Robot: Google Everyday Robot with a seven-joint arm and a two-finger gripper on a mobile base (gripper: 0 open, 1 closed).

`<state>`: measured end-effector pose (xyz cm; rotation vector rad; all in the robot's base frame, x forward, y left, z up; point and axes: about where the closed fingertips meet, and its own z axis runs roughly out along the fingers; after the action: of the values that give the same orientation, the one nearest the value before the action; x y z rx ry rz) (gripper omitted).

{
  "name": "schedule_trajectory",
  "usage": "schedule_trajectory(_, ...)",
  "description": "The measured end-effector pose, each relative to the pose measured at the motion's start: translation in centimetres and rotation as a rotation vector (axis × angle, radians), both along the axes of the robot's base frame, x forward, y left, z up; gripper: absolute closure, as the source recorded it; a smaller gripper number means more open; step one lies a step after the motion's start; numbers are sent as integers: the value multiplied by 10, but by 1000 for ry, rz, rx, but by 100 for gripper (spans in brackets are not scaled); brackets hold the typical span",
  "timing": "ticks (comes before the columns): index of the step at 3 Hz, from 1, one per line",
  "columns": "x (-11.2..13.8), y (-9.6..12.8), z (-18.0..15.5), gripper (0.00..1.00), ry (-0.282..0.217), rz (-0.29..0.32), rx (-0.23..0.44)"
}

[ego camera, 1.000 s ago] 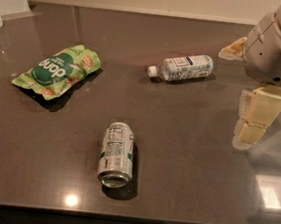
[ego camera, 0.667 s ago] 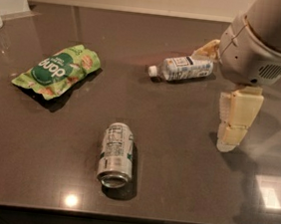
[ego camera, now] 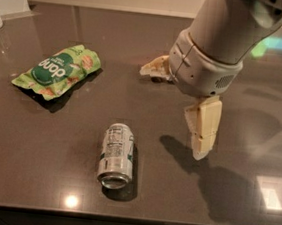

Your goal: Place blue plastic bottle upright

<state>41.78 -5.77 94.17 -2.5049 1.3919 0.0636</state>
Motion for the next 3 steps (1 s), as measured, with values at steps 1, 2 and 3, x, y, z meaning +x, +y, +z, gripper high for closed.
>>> schedule_trajectory(1,-7,23,-9,0,-10,179,-11)
schedule_trajectory(2,-17,42,-20,0,-1,335,-7)
schedule_trajectory(3,-30,60,-34,0,17,507,-8)
